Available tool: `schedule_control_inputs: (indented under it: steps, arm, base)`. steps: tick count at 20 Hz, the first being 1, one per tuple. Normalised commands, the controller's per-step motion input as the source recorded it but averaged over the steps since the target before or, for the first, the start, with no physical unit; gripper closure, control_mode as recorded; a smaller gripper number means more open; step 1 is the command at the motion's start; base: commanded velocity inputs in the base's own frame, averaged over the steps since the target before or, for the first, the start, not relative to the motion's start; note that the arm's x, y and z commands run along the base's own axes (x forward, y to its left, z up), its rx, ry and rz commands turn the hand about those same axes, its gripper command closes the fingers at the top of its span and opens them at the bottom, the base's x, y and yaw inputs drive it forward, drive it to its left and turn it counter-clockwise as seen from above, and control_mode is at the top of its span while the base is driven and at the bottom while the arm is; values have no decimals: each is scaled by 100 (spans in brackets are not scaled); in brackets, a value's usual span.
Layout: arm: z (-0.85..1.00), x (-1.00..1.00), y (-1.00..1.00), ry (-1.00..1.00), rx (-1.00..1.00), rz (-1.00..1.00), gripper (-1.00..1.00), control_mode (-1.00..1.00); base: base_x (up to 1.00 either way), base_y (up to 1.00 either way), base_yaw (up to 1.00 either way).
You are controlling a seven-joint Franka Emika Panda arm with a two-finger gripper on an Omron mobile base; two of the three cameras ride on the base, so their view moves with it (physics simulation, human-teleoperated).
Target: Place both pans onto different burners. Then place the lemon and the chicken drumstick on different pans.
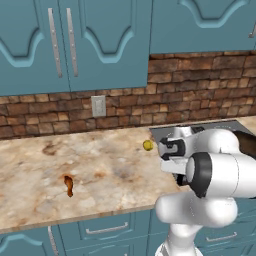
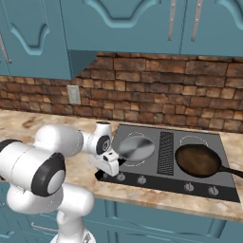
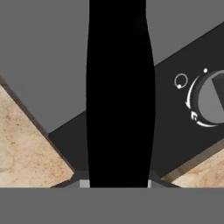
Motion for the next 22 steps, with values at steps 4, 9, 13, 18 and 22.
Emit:
schedule_control_inputs:
  steps: [4, 9, 13, 18, 22]
  arm:
    - [0, 0, 0, 4, 0, 0, -100, -100]
    - [0, 0, 0, 0, 0, 0, -100, -100]
    - [2, 0, 0, 0, 0, 0, -100, -100]
    - [53, 0, 0, 0, 0, 0, -100, -100]
    - [76, 0, 3, 0, 0, 0, -100, -100]
  base:
    - [0, 0, 0]
    - [0, 0, 0]
    - [0, 0, 0]
    - [0, 0, 0]
    - [0, 0, 0]
